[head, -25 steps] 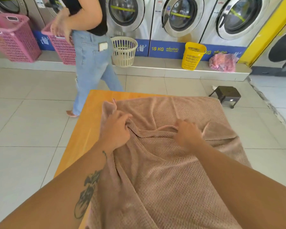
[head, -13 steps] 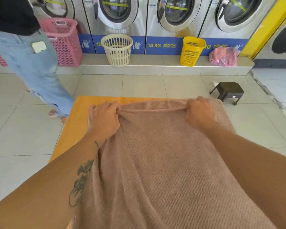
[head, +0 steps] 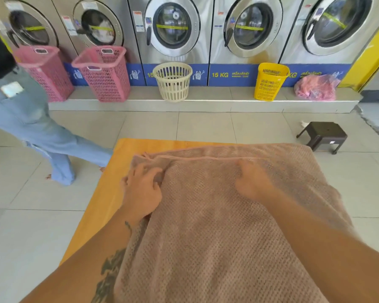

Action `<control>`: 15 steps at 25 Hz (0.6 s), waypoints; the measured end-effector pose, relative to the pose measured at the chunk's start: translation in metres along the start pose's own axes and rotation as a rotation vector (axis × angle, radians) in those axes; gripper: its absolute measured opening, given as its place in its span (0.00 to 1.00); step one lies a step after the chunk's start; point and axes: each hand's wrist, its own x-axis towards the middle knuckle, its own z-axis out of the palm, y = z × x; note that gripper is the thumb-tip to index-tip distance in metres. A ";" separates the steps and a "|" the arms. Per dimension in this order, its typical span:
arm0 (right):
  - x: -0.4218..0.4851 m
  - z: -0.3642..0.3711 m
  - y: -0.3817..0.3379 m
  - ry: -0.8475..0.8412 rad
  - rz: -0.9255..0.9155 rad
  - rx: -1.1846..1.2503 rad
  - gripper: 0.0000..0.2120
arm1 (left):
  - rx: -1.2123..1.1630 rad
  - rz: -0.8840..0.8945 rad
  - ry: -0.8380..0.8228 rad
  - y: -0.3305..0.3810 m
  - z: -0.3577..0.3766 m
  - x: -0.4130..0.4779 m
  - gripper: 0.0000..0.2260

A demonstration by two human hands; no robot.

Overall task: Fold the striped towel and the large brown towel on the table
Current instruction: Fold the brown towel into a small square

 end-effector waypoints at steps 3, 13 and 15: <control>-0.044 0.024 -0.010 -0.053 -0.074 0.043 0.23 | -0.125 -0.071 -0.103 -0.008 -0.019 -0.037 0.15; -0.130 0.066 -0.108 -0.109 0.066 0.247 0.18 | -0.455 0.010 -0.234 -0.086 -0.077 -0.071 0.09; -0.152 0.081 -0.131 -0.005 0.114 0.224 0.16 | -0.453 0.053 -0.276 -0.113 -0.085 -0.074 0.10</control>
